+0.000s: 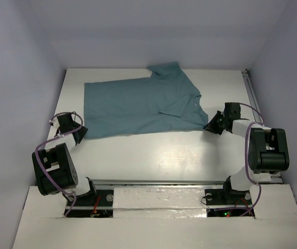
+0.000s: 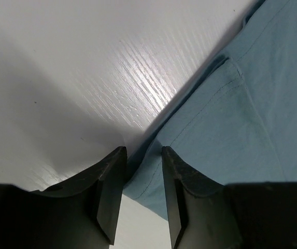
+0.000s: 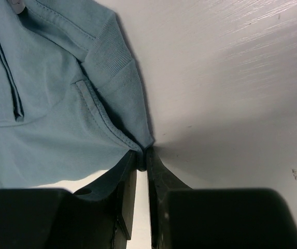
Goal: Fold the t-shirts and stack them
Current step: Fold the flattened tshirt in 1/3 of the way
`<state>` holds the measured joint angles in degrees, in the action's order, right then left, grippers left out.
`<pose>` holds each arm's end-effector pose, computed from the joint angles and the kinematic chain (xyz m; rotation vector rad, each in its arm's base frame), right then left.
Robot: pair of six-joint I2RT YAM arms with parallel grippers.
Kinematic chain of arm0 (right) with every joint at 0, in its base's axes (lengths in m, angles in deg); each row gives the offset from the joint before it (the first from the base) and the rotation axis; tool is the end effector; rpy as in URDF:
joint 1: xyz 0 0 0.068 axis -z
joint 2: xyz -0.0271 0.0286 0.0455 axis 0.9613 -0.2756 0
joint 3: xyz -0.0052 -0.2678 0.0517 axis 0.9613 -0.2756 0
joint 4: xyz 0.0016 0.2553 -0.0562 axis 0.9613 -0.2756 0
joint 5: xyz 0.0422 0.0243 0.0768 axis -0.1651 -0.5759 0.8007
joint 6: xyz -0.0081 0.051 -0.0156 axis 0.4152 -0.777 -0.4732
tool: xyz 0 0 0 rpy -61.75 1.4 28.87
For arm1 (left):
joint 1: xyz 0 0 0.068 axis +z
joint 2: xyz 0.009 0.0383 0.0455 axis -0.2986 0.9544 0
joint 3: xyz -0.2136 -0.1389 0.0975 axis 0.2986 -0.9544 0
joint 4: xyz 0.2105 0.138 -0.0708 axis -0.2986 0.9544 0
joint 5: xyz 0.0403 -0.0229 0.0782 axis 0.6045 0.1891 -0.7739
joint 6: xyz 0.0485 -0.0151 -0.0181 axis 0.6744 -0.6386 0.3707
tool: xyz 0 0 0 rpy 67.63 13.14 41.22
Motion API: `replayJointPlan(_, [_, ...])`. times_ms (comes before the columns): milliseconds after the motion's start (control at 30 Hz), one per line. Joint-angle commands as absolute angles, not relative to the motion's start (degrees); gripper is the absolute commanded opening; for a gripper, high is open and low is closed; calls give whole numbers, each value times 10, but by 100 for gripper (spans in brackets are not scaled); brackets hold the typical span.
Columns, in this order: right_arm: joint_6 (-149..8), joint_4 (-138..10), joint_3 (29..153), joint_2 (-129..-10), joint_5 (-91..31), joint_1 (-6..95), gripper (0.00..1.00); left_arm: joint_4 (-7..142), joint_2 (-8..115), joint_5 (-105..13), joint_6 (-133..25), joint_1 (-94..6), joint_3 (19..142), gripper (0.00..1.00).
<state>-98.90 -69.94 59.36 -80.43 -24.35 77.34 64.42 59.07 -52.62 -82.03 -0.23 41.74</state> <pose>0.3007 -0.0091 0.1484 0.7501 2.4454 0.5165 0.2568 0.0783 0.1604 -1.0944 2.0487 -0.2317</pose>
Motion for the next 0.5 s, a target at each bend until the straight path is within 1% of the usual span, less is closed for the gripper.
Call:
replayJointPlan(0, [-979,-702,616,-804,-258,777,17,708,604,-523,-813,-9,386,32])
replayJointPlan(167, [-980,-703,618,-799,-253,777,17,724,606,-536,-804,-15,384,32])
replayJointPlan(200, [-980,-703,617,-798,-252,777,17,724,605,-537,-806,-15,382,30])
replayJointPlan(267, [-980,-704,615,-798,-253,777,11,722,604,-537,-809,-15,384,17])
replayJointPlan(300, [-980,-705,614,-798,-253,777,9,723,604,-537,-812,-15,385,13])
replayJointPlan(333, [-981,-704,611,-794,-257,777,8,724,605,-537,-813,-20,391,3])
replayJointPlan(367, [-981,-704,608,-791,-260,777,4,728,605,-537,-810,-20,394,0])
replayJointPlan(400, [-981,-705,603,-790,-266,782,1,739,605,-537,-808,-20,403,0])
replayJointPlan(467, [-976,-719,599,-784,-280,782,0,750,604,-558,-792,-20,412,0])
